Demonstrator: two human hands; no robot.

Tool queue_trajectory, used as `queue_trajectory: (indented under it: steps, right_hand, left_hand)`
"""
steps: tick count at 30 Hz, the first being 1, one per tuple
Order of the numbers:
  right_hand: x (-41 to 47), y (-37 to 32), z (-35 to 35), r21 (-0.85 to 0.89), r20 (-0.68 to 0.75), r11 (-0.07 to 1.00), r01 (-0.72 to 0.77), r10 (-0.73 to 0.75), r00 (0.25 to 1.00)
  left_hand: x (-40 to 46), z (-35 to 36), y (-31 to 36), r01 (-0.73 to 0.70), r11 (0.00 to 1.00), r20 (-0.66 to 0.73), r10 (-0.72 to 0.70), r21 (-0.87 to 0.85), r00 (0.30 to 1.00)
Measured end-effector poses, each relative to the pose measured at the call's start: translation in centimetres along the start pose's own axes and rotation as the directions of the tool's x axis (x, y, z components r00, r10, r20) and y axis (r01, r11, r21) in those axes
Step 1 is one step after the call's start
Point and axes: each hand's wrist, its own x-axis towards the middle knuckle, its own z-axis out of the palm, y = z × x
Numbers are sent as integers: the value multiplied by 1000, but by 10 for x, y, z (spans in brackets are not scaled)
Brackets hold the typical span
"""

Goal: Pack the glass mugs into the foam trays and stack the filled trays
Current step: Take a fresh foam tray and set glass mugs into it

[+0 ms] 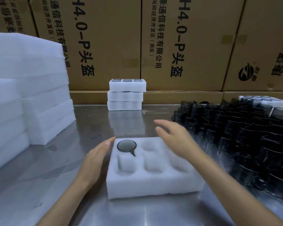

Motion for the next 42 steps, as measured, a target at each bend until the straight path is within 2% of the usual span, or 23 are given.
queue_trajectory:
  steps: [3,6,9,11,14,19,26,31,33,37,40,42]
  right_hand:
    - [14,42,-19,27,-129,974,-226,228,965]
    - [15,86,-15,70,-177,935,-348,355,918]
    - [12,112,-4,113,-289,930,-349,367,884]
    - [16,118,-2,62,-338,939,-337,338,878]
    - [24,126,0,-98,-328,921,-377,328,886]
    - [35,128,3,-298,-289,837,-459,379,879]
    - [26,123,5,-348,-404,877,-330,178,897]
    - [16,117,5,-292,-387,896,-336,211,898]
    - [10,115,6,-208,-374,919,-335,242,896]
    - [1,97,0,152,-422,961,-229,273,865]
    - [5,65,-15,283,-458,957,-59,189,868]
    - [8,40,-21,306,-425,951,40,99,900]
  left_hand:
    - [3,-1,-5,94,995,51,-92,-40,994]
    - [2,0,-3,87,996,118,-83,-28,990]
    - [0,1,2,80,996,160,-73,-39,984]
    - [-1,1,3,107,994,201,-98,-34,975]
    - [-1,1,7,76,996,267,-59,-51,962]
    - [0,0,8,69,996,264,-53,-51,963]
    - [2,-1,8,59,997,268,-43,-52,962]
    - [-1,0,9,70,995,260,-50,-68,964]
    - [-1,0,9,77,995,243,-58,-68,968]
    - [-1,0,9,79,994,233,-61,-69,971]
    - [-1,1,10,76,994,227,-57,-76,972]
    - [-2,1,10,69,995,239,-49,-75,970]
